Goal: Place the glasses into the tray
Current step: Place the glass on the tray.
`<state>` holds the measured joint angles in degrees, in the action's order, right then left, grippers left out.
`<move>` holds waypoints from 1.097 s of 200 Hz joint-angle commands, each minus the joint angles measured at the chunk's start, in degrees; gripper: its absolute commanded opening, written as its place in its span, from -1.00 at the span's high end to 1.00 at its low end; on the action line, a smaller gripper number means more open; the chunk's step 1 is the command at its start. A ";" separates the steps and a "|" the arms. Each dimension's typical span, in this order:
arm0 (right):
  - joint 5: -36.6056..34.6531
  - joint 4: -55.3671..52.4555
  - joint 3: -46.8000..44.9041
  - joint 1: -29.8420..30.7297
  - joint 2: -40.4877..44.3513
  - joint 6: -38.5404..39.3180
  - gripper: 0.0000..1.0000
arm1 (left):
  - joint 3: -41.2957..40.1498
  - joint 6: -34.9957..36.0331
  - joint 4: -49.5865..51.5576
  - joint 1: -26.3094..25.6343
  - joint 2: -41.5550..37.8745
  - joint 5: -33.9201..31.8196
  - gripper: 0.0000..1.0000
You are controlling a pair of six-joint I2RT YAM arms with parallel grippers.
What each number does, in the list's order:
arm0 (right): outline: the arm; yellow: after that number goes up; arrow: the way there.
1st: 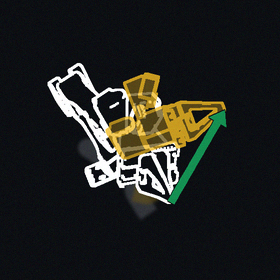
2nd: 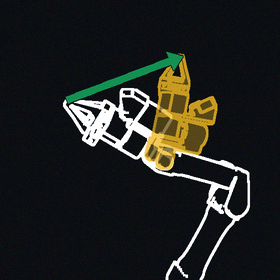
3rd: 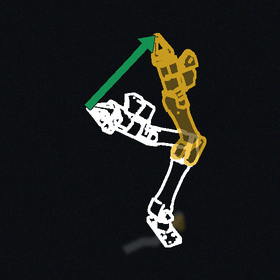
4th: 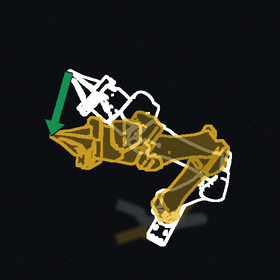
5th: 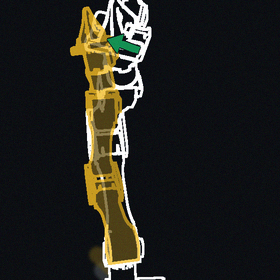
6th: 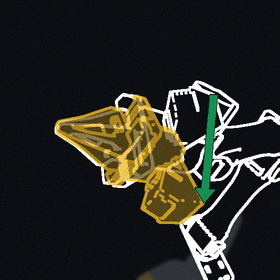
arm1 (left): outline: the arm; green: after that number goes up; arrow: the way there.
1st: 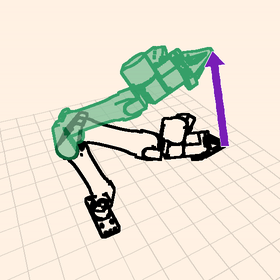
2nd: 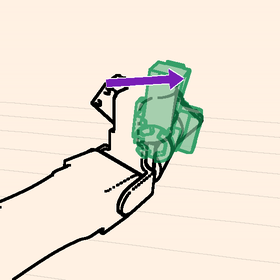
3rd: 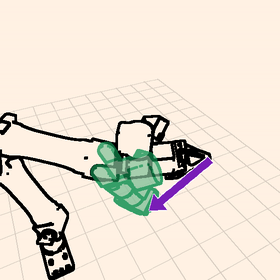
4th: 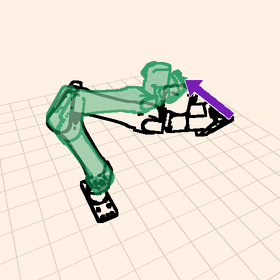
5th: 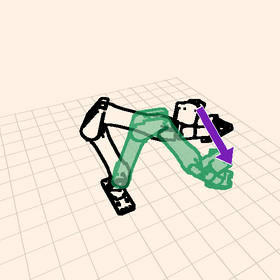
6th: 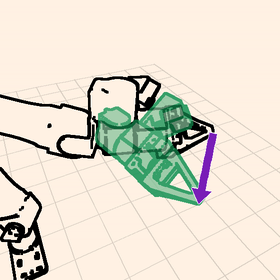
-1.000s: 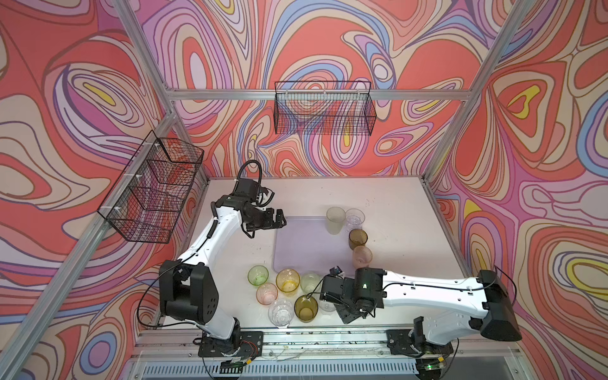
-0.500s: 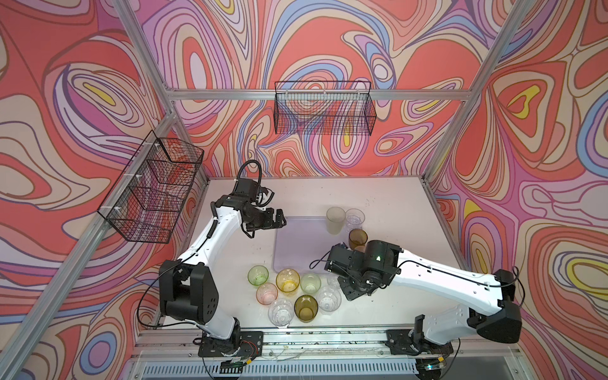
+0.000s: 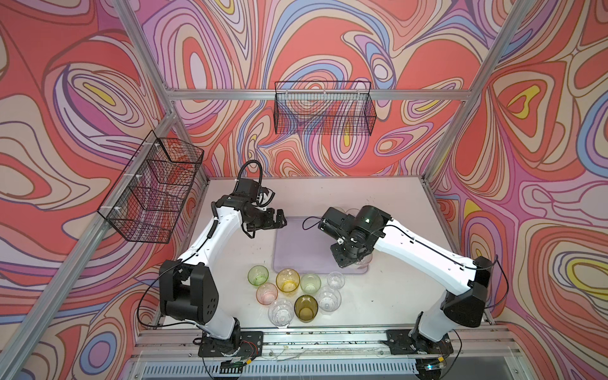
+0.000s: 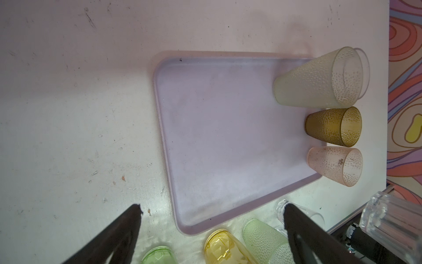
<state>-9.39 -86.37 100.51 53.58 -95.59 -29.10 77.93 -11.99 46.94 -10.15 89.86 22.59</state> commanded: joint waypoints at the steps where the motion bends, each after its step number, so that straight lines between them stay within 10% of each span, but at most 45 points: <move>1: -0.37 -0.47 3.71 -1.48 -2.00 2.98 1.00 | 1.35 1.26 1.23 -0.28 -1.35 0.65 -1.00; 219: 7.48 10.73 12.32 -13.49 -21.08 14.16 1.00 | 1.04 0.92 0.60 -0.31 -1.12 2.10 -1.00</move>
<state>-2.90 -77.78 112.60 40.93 -115.79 -16.16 77.93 -11.99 46.89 -10.15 89.69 24.01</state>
